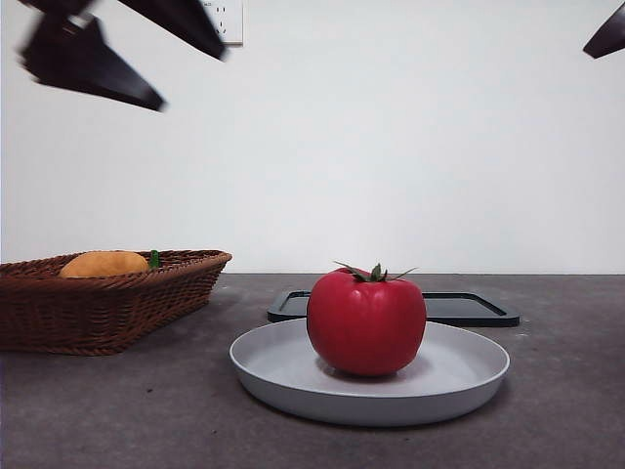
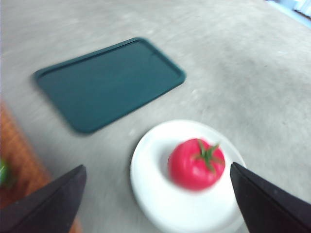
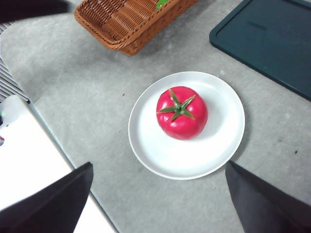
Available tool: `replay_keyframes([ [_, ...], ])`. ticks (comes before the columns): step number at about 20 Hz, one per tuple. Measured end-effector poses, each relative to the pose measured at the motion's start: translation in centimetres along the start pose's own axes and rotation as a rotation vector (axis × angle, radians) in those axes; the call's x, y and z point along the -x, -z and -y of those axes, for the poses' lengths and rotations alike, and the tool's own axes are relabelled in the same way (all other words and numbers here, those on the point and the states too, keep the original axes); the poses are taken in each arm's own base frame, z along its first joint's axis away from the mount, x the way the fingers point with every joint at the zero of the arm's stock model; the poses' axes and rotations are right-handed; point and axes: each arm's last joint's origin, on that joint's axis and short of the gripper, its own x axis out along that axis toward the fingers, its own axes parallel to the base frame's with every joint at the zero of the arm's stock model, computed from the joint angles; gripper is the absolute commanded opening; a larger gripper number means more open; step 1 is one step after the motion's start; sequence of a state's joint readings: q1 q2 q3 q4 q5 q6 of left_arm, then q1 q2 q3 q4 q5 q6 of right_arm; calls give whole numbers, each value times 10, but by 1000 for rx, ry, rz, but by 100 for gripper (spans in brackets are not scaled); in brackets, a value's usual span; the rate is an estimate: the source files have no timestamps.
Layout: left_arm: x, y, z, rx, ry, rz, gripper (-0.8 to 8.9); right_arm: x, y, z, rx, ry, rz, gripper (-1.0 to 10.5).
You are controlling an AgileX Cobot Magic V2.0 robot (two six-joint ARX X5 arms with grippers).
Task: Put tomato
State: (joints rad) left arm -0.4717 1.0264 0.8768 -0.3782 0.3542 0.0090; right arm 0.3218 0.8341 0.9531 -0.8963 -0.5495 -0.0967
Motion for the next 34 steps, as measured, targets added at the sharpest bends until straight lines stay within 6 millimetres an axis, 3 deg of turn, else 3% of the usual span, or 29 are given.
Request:
replay_keyframes([
  [5, 45, 20, 14, 52, -4, -109, 464, -16, -7, 10, -16, -2, -25, 434],
  [8, 54, 28, 18, 76, 25, -166, 463, -34, -13, 18, -26, -20, -62, 434],
  [15, 56, 30, 19, 80, 26, -175, 464, -102, -27, 27, 19, -52, -128, 496],
  [20, 56, 30, 19, 80, 26, -175, 463, -148, -27, 34, 33, -33, -169, 497],
  [23, 56, 30, 19, 80, 26, -175, 463, -171, -23, 37, 33, -1, -193, 562],
  [28, 56, 30, 19, 80, 26, -175, 463, -200, -16, 37, 28, 4, -231, 564],
  [34, 56, 30, 19, 80, 26, -175, 463, -219, -6, 38, 14, 40, -281, 563],
])
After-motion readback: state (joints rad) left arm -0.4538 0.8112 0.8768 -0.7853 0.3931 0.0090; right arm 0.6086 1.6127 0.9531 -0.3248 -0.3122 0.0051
